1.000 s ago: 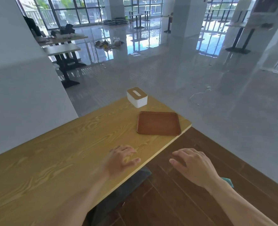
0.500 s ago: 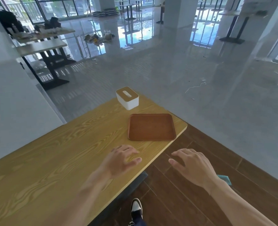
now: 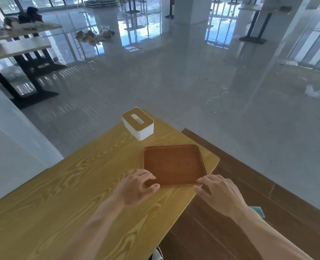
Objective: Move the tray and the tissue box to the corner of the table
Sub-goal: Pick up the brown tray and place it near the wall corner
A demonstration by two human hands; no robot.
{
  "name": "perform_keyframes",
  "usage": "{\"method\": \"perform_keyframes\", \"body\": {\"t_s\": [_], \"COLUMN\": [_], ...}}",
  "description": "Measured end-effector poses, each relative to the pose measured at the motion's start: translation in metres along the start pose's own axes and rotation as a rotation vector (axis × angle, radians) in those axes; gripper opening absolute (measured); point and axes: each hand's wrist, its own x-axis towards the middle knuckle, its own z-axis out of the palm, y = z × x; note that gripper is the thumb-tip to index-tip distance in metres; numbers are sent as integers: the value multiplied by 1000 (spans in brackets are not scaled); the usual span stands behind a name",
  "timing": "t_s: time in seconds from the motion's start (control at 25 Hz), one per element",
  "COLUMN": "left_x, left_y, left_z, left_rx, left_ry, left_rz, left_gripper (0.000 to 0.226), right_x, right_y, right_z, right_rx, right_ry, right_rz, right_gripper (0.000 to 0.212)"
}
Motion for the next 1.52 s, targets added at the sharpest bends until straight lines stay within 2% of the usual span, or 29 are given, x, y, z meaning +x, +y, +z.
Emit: {"method": "perform_keyframes", "body": {"t_s": [0.24, 0.56, 0.68, 0.76, 0.92, 1.04, 1.16, 1.32, 1.52], "left_x": [47, 88, 106, 119, 145, 157, 165, 172, 173], "left_y": [-19, -55, -69, -78, -92, -99, -104, -111, -114], "left_z": [12, 38, 41, 45, 54, 61, 65, 72, 76], "left_rx": [30, 98, 149, 138, 71, 34, 22, -69, -150], "left_ry": [-96, -265, -301, -293, -297, -301, -270, -253, -242], "left_rz": [-22, -312, -430, -507, -624, -663, -673, -647, -665], "left_gripper": [72, 70, 75, 86, 101, 108, 104, 84, 91], "right_x": [41, 71, 81, 89, 109, 120, 125, 125, 124], "right_y": [16, 41, 46, 45, 47, 48, 51, 55, 52], "right_z": [26, 67, 79, 89, 109, 124, 137, 152, 154], "right_rx": [2, -26, 38, 160, 455, 582, 679, 764, 868], "right_ry": [-140, -358, -414, -447, -378, -356, -334, -253, -105], "right_rz": [83, 253, 406, 582, 919, 1052, 1141, 1228, 1300], "right_gripper": [54, 54, 56, 59, 54, 55, 52, 48, 51]}}
